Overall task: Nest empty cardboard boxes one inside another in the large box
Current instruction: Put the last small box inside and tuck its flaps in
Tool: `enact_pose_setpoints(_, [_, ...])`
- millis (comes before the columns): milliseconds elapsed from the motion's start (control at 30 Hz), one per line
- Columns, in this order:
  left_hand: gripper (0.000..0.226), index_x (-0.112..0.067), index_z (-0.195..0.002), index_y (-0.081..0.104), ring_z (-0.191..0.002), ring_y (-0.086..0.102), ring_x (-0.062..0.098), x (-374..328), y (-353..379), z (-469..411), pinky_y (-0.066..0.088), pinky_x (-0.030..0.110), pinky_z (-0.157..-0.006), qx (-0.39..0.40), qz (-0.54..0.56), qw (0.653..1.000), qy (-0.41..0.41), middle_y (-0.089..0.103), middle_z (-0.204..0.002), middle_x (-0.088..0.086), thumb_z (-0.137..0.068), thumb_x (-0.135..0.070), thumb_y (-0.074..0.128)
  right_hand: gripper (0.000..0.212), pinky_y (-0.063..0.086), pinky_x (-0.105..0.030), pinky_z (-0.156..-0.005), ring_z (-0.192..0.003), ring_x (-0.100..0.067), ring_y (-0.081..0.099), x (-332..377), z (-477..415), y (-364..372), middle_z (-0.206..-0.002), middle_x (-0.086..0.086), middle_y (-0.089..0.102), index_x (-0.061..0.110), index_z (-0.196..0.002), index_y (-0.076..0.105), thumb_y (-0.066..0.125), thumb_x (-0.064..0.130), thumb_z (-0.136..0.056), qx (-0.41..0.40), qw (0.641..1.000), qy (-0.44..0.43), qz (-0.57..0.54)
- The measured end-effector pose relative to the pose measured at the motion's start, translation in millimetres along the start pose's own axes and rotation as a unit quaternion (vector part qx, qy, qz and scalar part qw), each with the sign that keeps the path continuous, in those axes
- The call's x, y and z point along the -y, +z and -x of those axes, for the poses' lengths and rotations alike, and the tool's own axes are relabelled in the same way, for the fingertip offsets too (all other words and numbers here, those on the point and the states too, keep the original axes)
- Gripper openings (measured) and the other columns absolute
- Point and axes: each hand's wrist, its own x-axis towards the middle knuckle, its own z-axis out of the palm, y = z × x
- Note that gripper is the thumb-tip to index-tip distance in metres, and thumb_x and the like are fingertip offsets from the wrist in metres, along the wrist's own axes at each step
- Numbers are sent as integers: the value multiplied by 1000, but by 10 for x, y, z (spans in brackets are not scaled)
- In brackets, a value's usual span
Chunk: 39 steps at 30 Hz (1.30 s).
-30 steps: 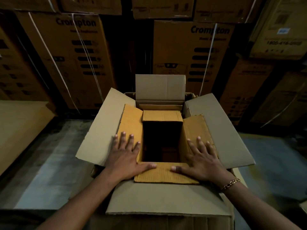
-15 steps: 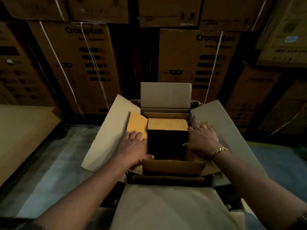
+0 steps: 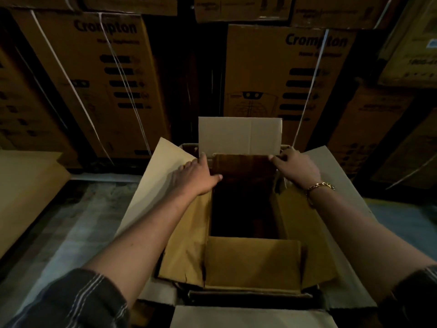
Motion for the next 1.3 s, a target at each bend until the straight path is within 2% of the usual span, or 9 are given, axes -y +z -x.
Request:
enact_pose_setpoints(100, [75,-20,-158,15,-144,35,37,-54,63,-268,25,51,-118,5,46,999,-11,36,-159,11,-99,-60,38,54,53,-39,-88,-101,-25,64,-15,-226,104,-114,-6,66,19,-130,53,44,61,-97,78,996,32,-10])
enact_pose_setpoints(167, [67,-22,-155,25,-139,40,38,-49,161,-426,29,53,-115,19,88,996,-29,44,-154,12,-101,-61,29,57,42,-40,-105,-124,-31,55,33,-332,126,-138,-10,57,16,-143,47,43,55,-101,143,985,59,-74])
enact_pose_setpoints(333, [62,-19,-145,46,-132,49,34,-71,320,-694,39,47,-108,7,135,989,-56,51,-147,11,-103,-57,22,56,34,-41,-111,-140,-34,40,75,-530,150,-152,-12,44,10,-151,36,42,42,-105,193,933,132,-273])
enact_pose_setpoints(633, [62,-16,-106,62,-102,65,31,-82,561,-823,42,45,-90,-102,7,994,-47,71,-107,12,-104,-55,14,75,25,-47,-118,-146,-35,31,-16,-692,584,-159,-14,32,7,-153,32,42,58,-99,129,907,159,-367])
enact_pose_setpoints(800, [64,-14,-96,67,-95,66,28,-127,648,-896,42,44,-91,-117,-24,992,-34,73,-98,10,-105,-52,16,65,37,-36,-105,-126,-24,47,-8,-688,713,-140,-6,47,8,-148,38,53,48,-99,103,880,167,-432])
enact_pose_setpoints(867, [64,-13,-92,68,-94,67,28,-125,670,-922,42,43,-90,-120,-34,992,-29,74,-97,12,-106,-50,17,67,39,-40,-109,-126,-23,49,-21,-722,726,-140,-6,50,9,-147,40,56,50,-96,98,876,161,-444])
enact_pose_setpoints(1033, [64,-11,-100,68,-98,67,29,-148,647,-968,40,43,-91,-118,-36,992,-29,73,-100,14,-106,-48,16,57,40,-34,-93,-112,-21,50,17,-720,703,-129,-5,53,8,-142,45,52,46,-100,91,897,158,-403])
enact_pose_setpoints(1200, [56,-11,-109,58,-96,67,30,-151,618,-871,39,43,-89,-142,-14,989,-25,73,-97,13,-106,-48,17,62,41,-33,-89,-123,-28,50,101,-618,233,-137,-9,51,7,-145,42,64,35,-95,177,912,167,-331])
enact_pose_setpoints(1300, [47,-12,-118,47,-93,68,31,-181,611,-800,42,43,-83,-167,15,985,-28,73,-96,11,-105,-50,23,59,48,-33,-91,-117,-19,53,212,-341,-159,-135,1,53,16,-141,47,71,36,-91,54,973,54,-217])
